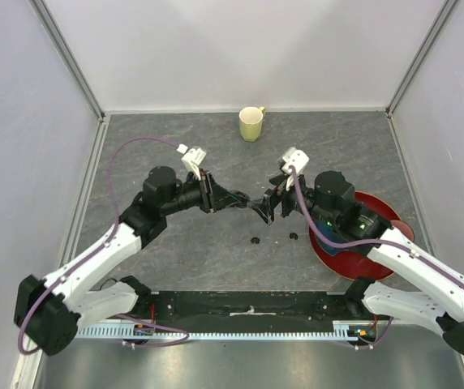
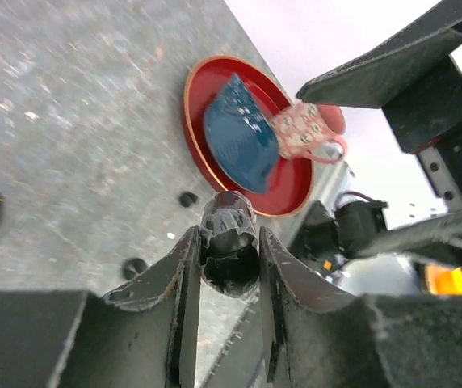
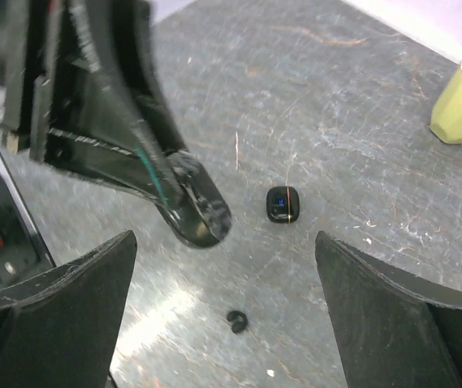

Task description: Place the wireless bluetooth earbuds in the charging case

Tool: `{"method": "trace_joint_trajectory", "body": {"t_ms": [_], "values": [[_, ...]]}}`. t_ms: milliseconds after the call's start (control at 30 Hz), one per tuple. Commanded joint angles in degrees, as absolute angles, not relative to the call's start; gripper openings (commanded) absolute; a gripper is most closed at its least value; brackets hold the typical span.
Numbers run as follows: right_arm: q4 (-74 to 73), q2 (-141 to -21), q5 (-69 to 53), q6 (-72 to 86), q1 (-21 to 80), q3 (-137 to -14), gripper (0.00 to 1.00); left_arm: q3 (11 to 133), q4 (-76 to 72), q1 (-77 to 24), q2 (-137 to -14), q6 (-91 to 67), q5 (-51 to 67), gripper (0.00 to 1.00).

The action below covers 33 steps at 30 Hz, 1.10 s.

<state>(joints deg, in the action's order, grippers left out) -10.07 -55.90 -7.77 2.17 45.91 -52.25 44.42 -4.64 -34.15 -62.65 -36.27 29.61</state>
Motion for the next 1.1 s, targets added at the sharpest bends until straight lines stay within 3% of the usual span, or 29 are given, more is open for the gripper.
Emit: {"method": "trace_joint_trajectory", "body": {"t_ms": [0, 233, 500, 900, 1067], "values": [[-6.8, -54.8, -0.4, 17.6, 45.6, -53.5, 0.98, 40.1, -9.6, -34.3, -53.5, -24.6, 17.6, 0.02], [-6.2, -61.4, -10.4, 45.8, 43.9, -58.5, 0.98, 23.9, -34.6, -34.3, -40.6, -16.2, 14.6, 0.02], [19.8, -68.7, -27.6, 81.6, 43.7, -49.7, 0.98, 20.0, -42.7, -34.3, -38.1, -11.4, 16.0, 0.02], [28.9, -73.0, -27.4, 92.8, 43.7, -45.5, 0.95, 16.5, -50.4, -34.3, -37.1, -10.4, 19.9, 0.02], [32.6, -73.9, -27.0, 96.4, 43.7, -44.2, 0.88, 15.9, -51.2, -34.3, -36.9, -10.5, 21.5, 0.02]]}}
